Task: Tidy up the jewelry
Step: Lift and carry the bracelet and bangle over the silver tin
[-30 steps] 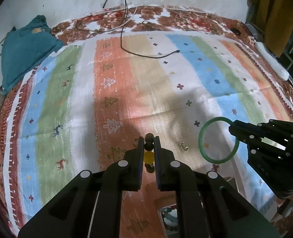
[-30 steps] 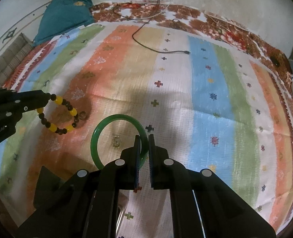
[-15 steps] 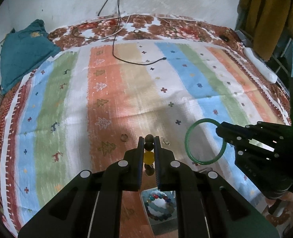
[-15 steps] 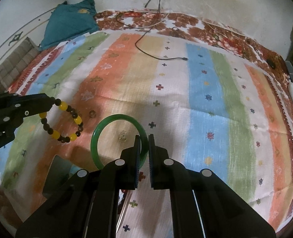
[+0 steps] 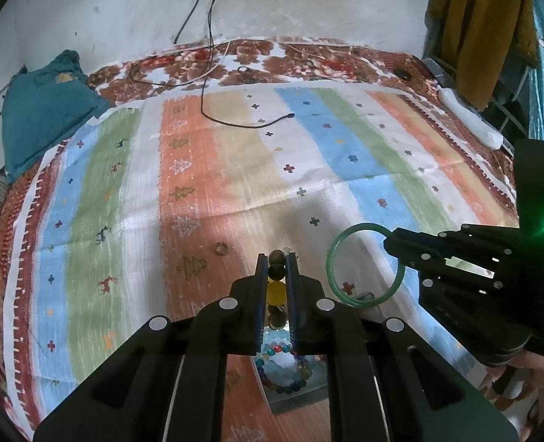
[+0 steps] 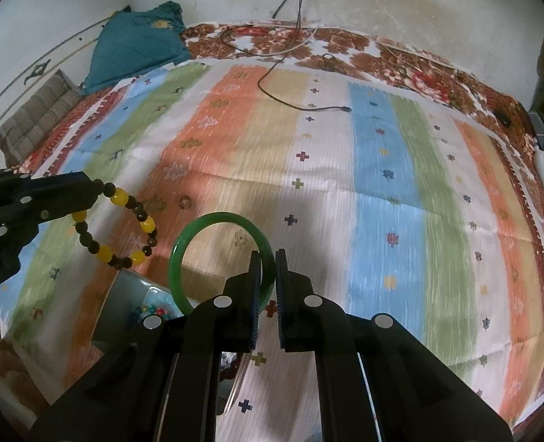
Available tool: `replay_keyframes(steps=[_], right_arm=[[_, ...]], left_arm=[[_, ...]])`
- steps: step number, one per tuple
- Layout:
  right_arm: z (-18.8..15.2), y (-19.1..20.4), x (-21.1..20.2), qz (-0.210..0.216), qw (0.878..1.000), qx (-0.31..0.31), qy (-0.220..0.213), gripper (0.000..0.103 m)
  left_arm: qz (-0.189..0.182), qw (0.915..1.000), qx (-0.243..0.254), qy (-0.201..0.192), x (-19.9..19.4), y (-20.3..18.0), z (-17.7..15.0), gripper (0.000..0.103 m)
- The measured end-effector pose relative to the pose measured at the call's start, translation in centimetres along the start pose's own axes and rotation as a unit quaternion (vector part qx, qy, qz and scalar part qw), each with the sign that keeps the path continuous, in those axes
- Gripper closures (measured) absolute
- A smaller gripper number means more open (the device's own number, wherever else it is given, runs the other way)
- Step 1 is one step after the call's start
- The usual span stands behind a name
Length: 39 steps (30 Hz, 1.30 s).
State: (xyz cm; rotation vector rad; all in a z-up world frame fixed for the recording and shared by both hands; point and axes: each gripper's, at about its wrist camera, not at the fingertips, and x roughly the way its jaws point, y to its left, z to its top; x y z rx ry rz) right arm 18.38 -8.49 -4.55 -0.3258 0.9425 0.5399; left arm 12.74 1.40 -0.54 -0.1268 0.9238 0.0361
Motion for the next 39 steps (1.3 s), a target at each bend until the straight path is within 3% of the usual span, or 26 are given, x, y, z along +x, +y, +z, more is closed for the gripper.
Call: replay_keyframes(steps=[39], right_arm=[[-4.9, 2.5, -3.8, 0.036, 0.999, -0.019, -0.001, 0.094]], left_arm=[[-0.02, 0.9995, 0.003, -0.026, -4.5, -1.5, -5.4, 0.094]])
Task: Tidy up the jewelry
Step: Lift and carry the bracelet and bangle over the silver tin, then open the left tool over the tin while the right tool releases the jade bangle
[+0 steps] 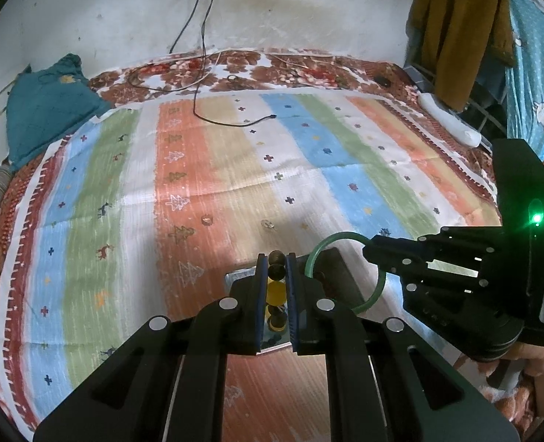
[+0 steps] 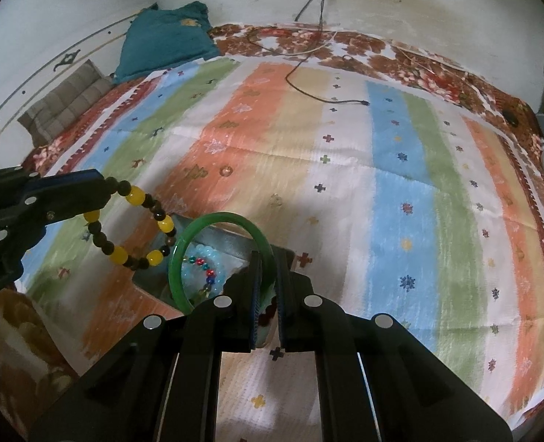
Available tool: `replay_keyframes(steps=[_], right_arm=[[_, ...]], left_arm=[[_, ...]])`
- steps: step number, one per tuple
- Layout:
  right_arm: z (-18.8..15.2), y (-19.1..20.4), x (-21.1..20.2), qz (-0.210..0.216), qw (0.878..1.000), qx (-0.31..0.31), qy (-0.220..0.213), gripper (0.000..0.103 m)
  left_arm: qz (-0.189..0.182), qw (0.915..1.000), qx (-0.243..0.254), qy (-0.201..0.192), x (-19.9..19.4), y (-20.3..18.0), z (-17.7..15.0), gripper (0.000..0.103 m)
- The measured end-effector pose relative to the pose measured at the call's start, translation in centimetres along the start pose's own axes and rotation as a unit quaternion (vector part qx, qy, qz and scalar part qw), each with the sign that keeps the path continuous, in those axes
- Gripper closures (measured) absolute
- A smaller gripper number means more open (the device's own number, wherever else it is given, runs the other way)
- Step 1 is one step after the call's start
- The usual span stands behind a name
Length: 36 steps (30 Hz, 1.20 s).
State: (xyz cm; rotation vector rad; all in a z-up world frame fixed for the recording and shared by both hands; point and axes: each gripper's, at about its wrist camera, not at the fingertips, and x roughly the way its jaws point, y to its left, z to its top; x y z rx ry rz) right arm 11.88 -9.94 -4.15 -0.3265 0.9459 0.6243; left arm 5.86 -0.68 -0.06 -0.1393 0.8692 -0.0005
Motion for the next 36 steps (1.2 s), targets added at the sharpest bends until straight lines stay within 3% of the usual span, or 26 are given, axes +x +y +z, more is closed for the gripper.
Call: replay_keyframes(steps=[10, 12, 14, 21, 27, 36], right_arm=[[-0.1, -0.3, 0.4, 0.012, 1.0, 0.013, 0.01, 0.092], [0.0, -0.6, 0.5, 0.003, 1.0, 0.022, 0.013, 0.089], [0.0, -1.0, 0.5, 0.003, 0.999, 0.034, 0.014, 0.075], [0.2, -2.3, 1.0, -0.004, 0.998, 0.064, 0.02, 0.07], [0.8, -2.1, 1.6, -0.001, 0.997, 0.069, 0.025, 0.064], [1.9, -1.8, 2.9, -0.001, 0.997, 0.066, 0.033, 0.06]], left_arm=[[0.001, 0.9999, -0.007, 0.009, 0.3, -0.1, -0.2, 0.093], [0.005, 0.9999, -0.013, 0.009, 0.3, 0.1, -0.2, 0.084], [0.011, 0.9998, -0.014, 0.012, 0.4, 0.2, -0.2, 0.078], [0.033, 0.9982, -0.042, 0.026, 1.1, 1.6, 0.0, 0.065], [0.045, 0.9948, -0.08, 0.043, 1.9, 3.6, 0.1, 0.059], [0.063, 0.9919, -0.099, 0.048, 3.3, 4.9, 1.5, 0.048]])
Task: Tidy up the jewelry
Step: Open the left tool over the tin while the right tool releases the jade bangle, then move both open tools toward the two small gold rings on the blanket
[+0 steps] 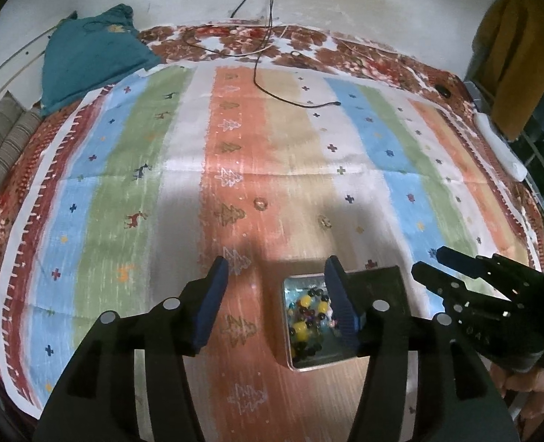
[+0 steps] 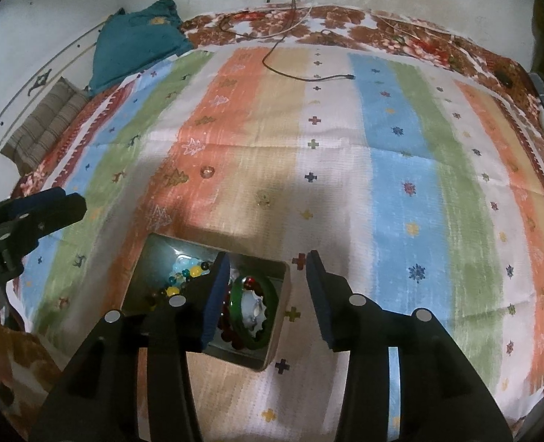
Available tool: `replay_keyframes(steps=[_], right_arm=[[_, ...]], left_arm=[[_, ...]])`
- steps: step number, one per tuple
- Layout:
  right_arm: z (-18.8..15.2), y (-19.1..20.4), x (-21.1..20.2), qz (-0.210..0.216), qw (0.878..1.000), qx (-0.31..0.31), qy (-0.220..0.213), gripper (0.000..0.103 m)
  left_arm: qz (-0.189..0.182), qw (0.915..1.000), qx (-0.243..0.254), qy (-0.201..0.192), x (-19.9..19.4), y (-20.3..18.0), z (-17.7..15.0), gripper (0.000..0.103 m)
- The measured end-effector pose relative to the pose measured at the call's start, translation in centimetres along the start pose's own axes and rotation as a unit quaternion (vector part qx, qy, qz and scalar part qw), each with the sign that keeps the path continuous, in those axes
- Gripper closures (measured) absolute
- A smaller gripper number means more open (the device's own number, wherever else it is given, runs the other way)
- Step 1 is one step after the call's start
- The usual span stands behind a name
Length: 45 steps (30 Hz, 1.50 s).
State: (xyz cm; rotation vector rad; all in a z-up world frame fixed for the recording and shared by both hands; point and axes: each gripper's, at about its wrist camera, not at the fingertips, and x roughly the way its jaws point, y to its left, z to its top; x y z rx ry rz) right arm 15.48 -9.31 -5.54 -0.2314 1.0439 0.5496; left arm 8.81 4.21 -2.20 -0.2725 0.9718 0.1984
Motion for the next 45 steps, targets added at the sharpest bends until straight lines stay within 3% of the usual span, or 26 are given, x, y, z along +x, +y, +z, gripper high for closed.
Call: replay_keyframes(steps=[11, 20, 23, 41, 45], right_arm=[[1.6, 0.2, 2.2, -0.006, 1.0, -0.011, 0.014, 0.059], [2.8, -0.1, 3.4, -0.002, 1.0, -0.009, 0.022, 0.059], [3.2, -0.4, 4.1, -0.004, 1.0, -0.005, 0.028, 0.059], [4.9, -0.4, 7.2, -0.005, 0.998, -0.024, 0.06, 0.059], [5.3, -0.3, 7.7, -0.002, 0.998, -0.026, 0.063, 0.058]], left_arm=[[0.042, 0.9986, 0.014, 0.029, 3.9, 0.1, 2.9, 0.047], [0.041, 0.9982, 0.004, 0.045, 6.0, 0.5, 3.9, 0.045], [0.024, 0.998, -0.004, 0.058, 6.8, 0.8, 4.2, 0.045], [0.059, 0.995, 0.015, 0.079, 10.8, 0.8, 6.0, 0.045], [0.046, 0.9951, 0.011, 0.087, 11.4, 0.9, 6.3, 0.045]])
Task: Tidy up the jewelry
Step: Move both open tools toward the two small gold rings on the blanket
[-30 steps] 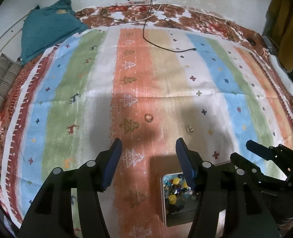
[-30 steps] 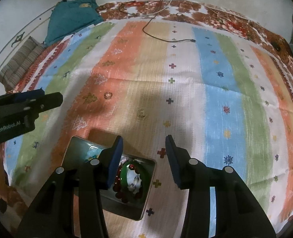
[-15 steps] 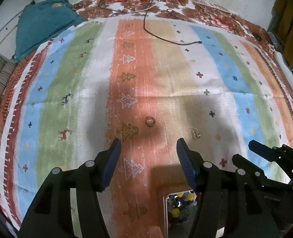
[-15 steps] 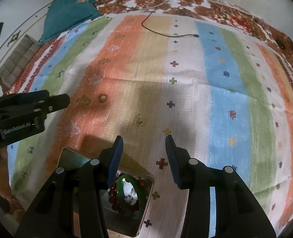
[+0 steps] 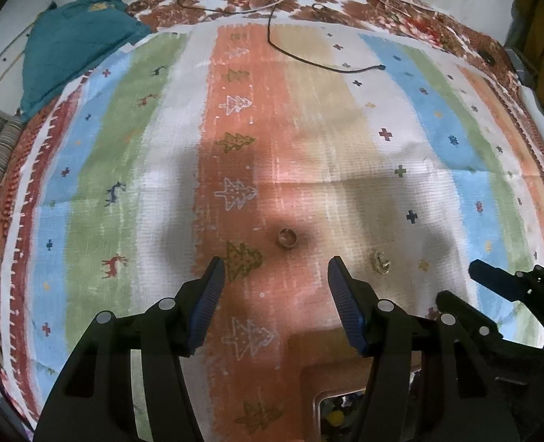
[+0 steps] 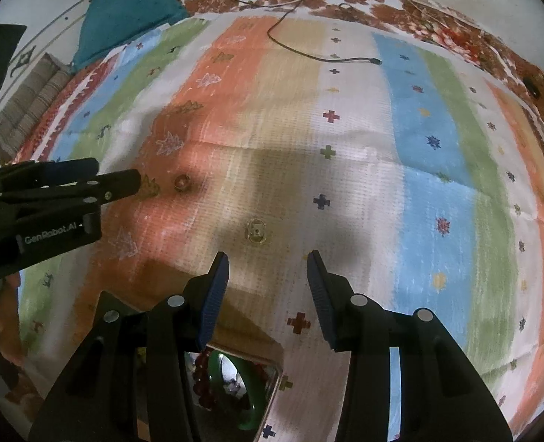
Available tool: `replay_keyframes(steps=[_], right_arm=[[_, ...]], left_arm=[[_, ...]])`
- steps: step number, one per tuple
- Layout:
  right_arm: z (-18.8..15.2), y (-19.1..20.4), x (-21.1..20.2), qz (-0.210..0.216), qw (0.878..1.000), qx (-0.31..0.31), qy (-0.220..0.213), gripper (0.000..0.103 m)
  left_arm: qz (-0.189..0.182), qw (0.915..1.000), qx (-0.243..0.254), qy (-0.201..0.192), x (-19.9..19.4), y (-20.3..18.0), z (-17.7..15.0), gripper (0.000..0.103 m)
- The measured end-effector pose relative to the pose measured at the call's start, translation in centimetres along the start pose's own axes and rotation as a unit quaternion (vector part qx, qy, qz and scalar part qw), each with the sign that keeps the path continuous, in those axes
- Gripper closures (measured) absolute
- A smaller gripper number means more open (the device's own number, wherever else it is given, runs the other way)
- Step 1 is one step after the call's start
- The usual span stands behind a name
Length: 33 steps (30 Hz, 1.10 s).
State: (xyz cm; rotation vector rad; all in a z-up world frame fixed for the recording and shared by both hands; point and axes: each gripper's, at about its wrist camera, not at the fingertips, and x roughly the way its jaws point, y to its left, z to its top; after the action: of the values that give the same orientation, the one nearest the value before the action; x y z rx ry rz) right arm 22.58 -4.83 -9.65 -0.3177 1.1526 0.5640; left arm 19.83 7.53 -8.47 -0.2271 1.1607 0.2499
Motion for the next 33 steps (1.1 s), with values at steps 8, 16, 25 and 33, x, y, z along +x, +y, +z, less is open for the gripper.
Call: replay_keyframes(steps=[8, 16, 25, 33], right_arm=[[0.6, 0.0, 1.1, -0.003, 1.0, -0.007, 0.011, 0.058], [1.0, 0.2, 2.7, -0.001, 1.0, -0.012, 0.026, 0.058], [1.7, 0.4, 4.3, 0.009, 0.999, -0.015, 0.041, 0.058], [2.3, 0.3, 5.9, 0.012, 0.998, -0.014, 0.056, 0.058]], left_arm=[[-0.009, 0.9997, -0.005, 0.02, 2.0, 0.5, 0.5, 0.045], [-0.008, 0.9996, 0.007, 0.025, 2.8, 0.2, 1.1, 0.045], [-0.012, 0.9991, 0.015, 0.037, 4.2, 0.2, 1.8, 0.045], [-0.014, 0.9981, 0.024, 0.055, 6.0, 0.0, 2.2, 0.047]])
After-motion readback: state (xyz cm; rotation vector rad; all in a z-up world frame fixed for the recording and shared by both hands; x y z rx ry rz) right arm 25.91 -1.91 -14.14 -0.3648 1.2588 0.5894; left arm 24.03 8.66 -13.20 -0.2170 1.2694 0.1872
